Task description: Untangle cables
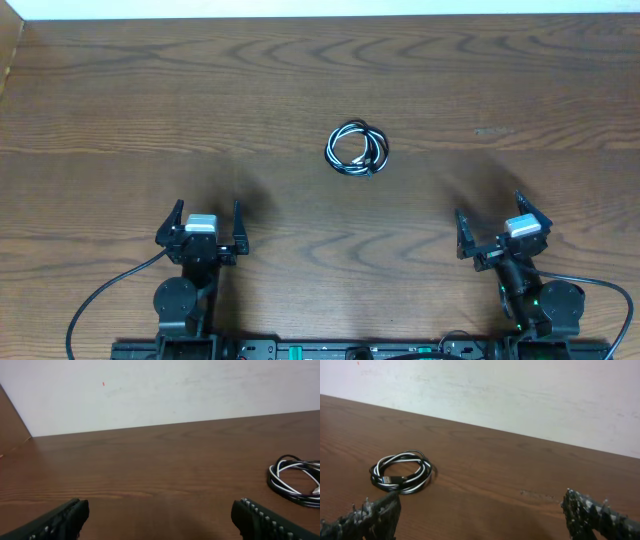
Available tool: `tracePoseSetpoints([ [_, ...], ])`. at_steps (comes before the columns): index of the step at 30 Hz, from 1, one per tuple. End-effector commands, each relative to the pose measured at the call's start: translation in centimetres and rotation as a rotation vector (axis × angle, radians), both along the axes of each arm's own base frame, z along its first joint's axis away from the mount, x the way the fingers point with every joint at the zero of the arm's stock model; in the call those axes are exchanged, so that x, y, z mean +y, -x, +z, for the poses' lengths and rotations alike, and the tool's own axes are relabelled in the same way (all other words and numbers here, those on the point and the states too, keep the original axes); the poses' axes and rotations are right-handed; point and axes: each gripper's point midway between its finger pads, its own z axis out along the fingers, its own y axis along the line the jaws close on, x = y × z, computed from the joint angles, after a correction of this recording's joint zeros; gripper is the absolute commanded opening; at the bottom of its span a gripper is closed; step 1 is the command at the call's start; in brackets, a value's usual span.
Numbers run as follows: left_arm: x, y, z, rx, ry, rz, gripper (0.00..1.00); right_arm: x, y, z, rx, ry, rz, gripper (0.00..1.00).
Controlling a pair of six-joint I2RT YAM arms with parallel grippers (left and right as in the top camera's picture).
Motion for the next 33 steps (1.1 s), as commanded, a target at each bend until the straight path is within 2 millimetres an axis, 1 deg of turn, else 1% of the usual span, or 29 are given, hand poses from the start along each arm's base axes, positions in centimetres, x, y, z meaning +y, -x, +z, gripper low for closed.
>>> tracePoseSetpoints([
  [1, -0.13, 0.13, -1.45, 0.048, 0.003, -0.008, 0.96, 0.29, 0.07, -0.13, 0.005, -0.011, 0.012, 0.99],
  [27, -0.13, 0.13, -1.45, 0.048, 0.003, -0.008, 0.96, 0.29, 0.07, -0.13, 0.005, -0.011, 0.012, 0.99],
  [30, -0.13, 0.13, -1.45, 0.048, 0.003, -0.008, 0.96, 0.29, 0.05, 0.46, -0.020, -0.011, 0.013, 0.99],
  [33, -0.13, 0.13, -1.45, 0.048, 0.003, -0.008, 0.96, 0.31, 0.05, 0.49, -0.021, -0.012, 0.013, 0.99],
])
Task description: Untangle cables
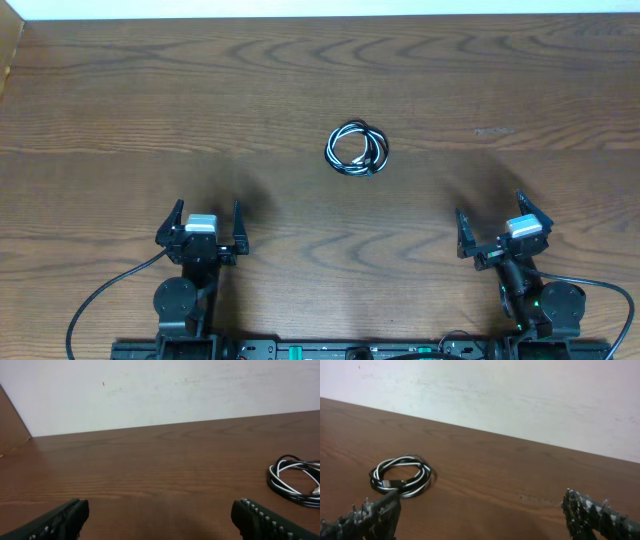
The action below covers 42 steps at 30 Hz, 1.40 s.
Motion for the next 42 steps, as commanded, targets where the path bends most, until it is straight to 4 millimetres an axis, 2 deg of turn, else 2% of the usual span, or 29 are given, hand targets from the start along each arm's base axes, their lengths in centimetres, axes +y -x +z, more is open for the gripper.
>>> tracePoseSetpoints([
  [1, -0.1, 0.1, -1.4, 0.048, 0.003, -0.008, 0.96, 0.3, 0.1, 0.0, 0.000, -0.011, 0.013, 0.99],
  [6, -0.1, 0.1, -1.1, 0.032, 0.002, -0.008, 0.96, 0.5, 0.1, -0.1, 0.002, -0.012, 0.023, 0.99],
  [12, 0.8, 0.1, -1.0, 0.030, -0.027, 0.042, 0.96, 2.0, 0.7, 0.2, -0.009, -0.014, 0.119, 0.99],
  [17, 0.2, 0.0, -0.8, 0.023, -0.022, 0.010, 0.96, 3.1, 1.2, 0.8, -0.015, -0.037, 0.188, 0.99],
  [24, -0.9, 0.3, 1.9, -0.007, -0.012, -0.052, 0.96, 3.6, 1.8, 2.4, -0.005, -0.064, 0.223, 0.99],
  [30, -0.9, 0.5, 3.7, 0.081, 0.025, -0.053, 0.96, 3.5, 2.3, 4.2, 0.054, -0.070, 0.217, 0.99],
  [36, -3.6, 0.0, 6.4, 0.192, 0.062, -0.205, 0.96, 3.6, 2.3, 5.6, 0.136, -0.079, 0.218, 0.99],
  [42, -3.9, -1.3, 8.2, 0.359, 0.089, -0.216, 0.96, 3.6, 1.2, 7.5, 0.173, -0.076, 0.217, 0.99],
])
